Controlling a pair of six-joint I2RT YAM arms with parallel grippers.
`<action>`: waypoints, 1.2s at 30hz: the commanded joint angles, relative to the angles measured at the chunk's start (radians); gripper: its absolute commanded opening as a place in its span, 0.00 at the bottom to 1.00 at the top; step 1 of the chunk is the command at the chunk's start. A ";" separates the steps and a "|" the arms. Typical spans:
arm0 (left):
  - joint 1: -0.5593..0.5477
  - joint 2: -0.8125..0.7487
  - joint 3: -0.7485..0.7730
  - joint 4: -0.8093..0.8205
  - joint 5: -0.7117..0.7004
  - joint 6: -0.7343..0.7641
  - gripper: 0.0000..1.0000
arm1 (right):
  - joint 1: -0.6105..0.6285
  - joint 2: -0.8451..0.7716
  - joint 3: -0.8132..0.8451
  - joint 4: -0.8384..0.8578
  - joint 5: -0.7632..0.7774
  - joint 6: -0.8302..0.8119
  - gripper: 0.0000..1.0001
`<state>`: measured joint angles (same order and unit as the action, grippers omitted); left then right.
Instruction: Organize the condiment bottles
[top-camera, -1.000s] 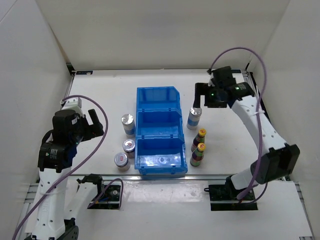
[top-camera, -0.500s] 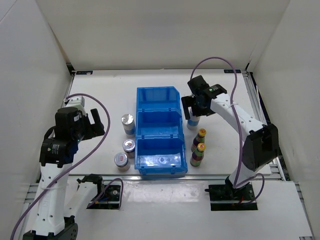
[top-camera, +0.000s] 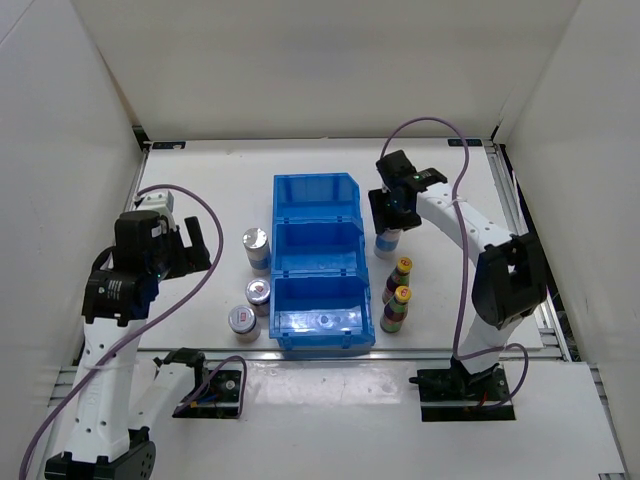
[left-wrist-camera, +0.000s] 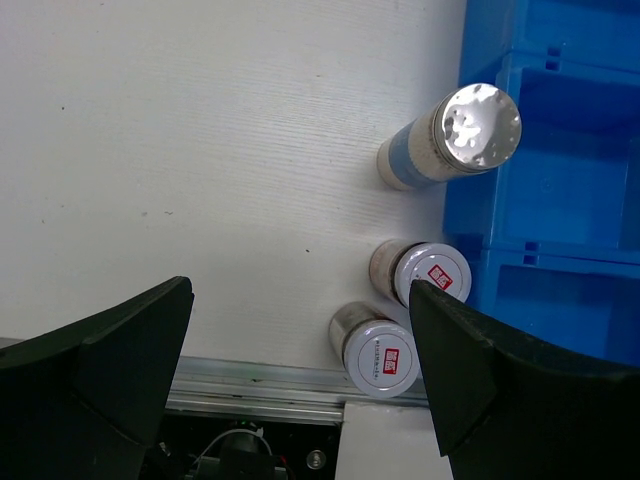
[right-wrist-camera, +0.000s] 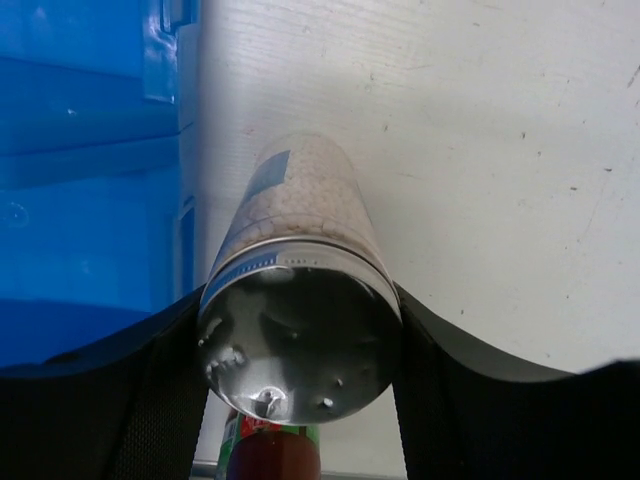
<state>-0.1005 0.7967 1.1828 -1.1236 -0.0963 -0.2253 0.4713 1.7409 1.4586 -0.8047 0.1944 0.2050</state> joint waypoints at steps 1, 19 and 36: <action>-0.005 -0.001 0.017 -0.010 0.010 0.009 1.00 | -0.005 -0.046 0.043 0.030 -0.006 -0.001 0.46; -0.005 0.021 0.017 -0.010 -0.028 -0.029 1.00 | 0.151 0.273 0.696 -0.086 0.057 -0.039 0.09; -0.005 0.127 0.040 0.008 0.079 -0.095 1.00 | 0.145 0.509 0.815 -0.126 0.040 0.013 0.81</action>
<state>-0.1005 0.9283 1.2232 -1.1259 -0.0563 -0.2958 0.6193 2.2673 2.2192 -0.9379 0.2295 0.2012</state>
